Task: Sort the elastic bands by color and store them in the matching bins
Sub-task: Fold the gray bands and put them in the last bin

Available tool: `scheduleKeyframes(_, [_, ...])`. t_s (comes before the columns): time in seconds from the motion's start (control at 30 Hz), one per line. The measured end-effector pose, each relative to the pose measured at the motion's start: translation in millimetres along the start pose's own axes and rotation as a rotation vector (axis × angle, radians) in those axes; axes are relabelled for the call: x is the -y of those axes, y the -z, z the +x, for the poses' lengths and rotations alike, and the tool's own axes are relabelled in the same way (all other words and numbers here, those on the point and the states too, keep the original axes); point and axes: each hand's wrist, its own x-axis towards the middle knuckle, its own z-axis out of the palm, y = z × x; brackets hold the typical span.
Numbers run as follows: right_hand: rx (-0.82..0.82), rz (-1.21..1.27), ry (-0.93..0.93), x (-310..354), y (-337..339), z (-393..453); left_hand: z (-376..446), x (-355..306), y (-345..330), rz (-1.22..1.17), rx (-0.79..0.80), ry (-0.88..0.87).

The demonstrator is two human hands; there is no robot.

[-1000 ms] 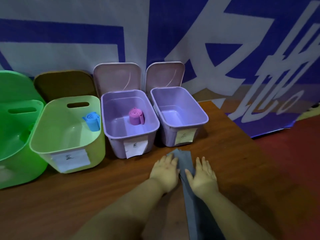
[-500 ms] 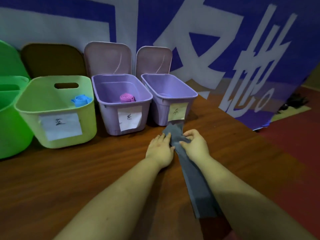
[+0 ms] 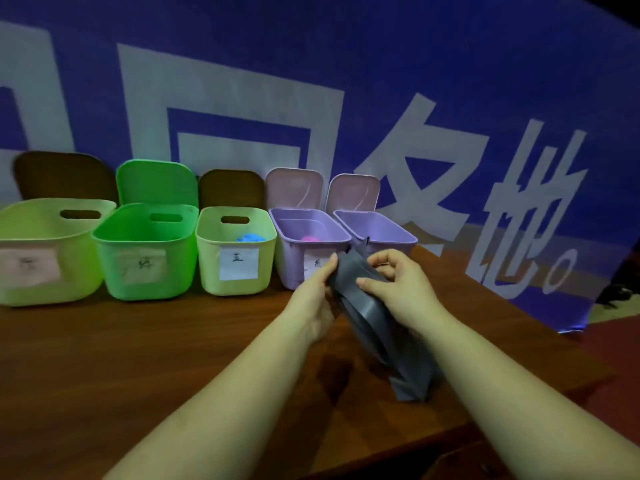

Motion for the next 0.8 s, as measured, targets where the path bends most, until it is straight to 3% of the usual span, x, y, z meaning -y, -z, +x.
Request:
scheduleKeyframes(0.27, [0.016, 0.39, 0.048, 65, -16, -83, -112, -23, 0, -0.062, 0.082, -0.439])
scheduleKeyframes(0.37, [0.049, 0.491, 0.051, 79, -28, -115, -148, -24, 9, 0.026, 0.033, -0.555])
scheduleKeyframes(0.67, [0.107, 0.586, -0.015, 59, -78, -191, -227, -1, 70, 0.162, -0.024, -0.595])
scheduleKeyframes(0.8, [0.129, 0.571, -0.097, 35, -96, -214, -236, 26, 96, 0.178, -0.141, -0.599])
